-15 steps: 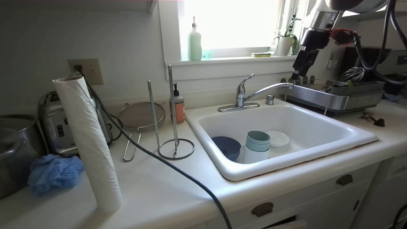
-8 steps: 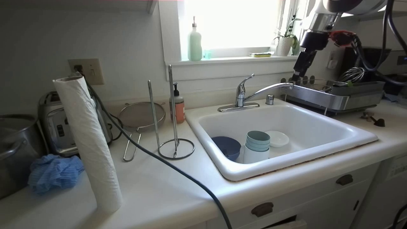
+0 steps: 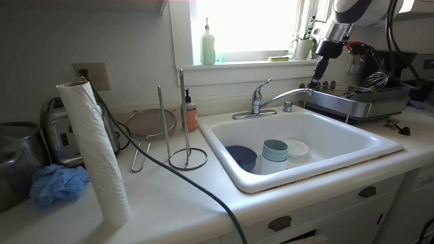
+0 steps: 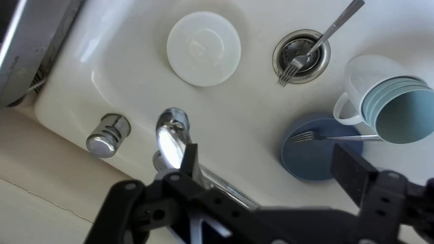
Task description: Move the tap nozzle slightly to the left and open the tap using the faucet
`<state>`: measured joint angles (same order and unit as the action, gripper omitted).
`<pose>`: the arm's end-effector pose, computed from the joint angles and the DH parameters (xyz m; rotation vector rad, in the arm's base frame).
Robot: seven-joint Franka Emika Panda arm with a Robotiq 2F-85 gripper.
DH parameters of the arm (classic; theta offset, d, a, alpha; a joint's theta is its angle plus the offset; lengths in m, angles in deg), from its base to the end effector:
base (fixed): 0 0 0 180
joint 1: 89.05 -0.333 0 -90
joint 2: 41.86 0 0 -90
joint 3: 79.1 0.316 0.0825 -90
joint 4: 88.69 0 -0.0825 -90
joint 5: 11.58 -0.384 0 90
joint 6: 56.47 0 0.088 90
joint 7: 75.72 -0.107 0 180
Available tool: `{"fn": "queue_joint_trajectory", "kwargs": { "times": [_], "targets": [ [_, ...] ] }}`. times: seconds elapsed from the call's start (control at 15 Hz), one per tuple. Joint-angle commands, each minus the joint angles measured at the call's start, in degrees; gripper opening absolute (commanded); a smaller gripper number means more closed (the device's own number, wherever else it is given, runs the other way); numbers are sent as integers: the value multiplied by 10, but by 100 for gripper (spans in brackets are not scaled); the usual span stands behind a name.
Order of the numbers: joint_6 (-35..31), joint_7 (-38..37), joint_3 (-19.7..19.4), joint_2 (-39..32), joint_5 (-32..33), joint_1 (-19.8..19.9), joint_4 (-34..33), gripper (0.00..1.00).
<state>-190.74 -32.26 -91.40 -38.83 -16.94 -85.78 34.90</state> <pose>0.5292 -0.1471 0.4450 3.0050 0.6537 0.3848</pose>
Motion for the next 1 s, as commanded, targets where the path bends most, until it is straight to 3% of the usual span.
{"fn": "queue_joint_trajectory", "kwargs": {
  "times": [0.0, 0.53, 0.93],
  "targets": [
    [-20, 76, 6, -53, -54, 22, -46, 100],
    [-19, 113, 30, -100, -84, 54, -71, 100],
    [3, 72, 46, -93, -87, 55, -59, 100]
  ]
}}
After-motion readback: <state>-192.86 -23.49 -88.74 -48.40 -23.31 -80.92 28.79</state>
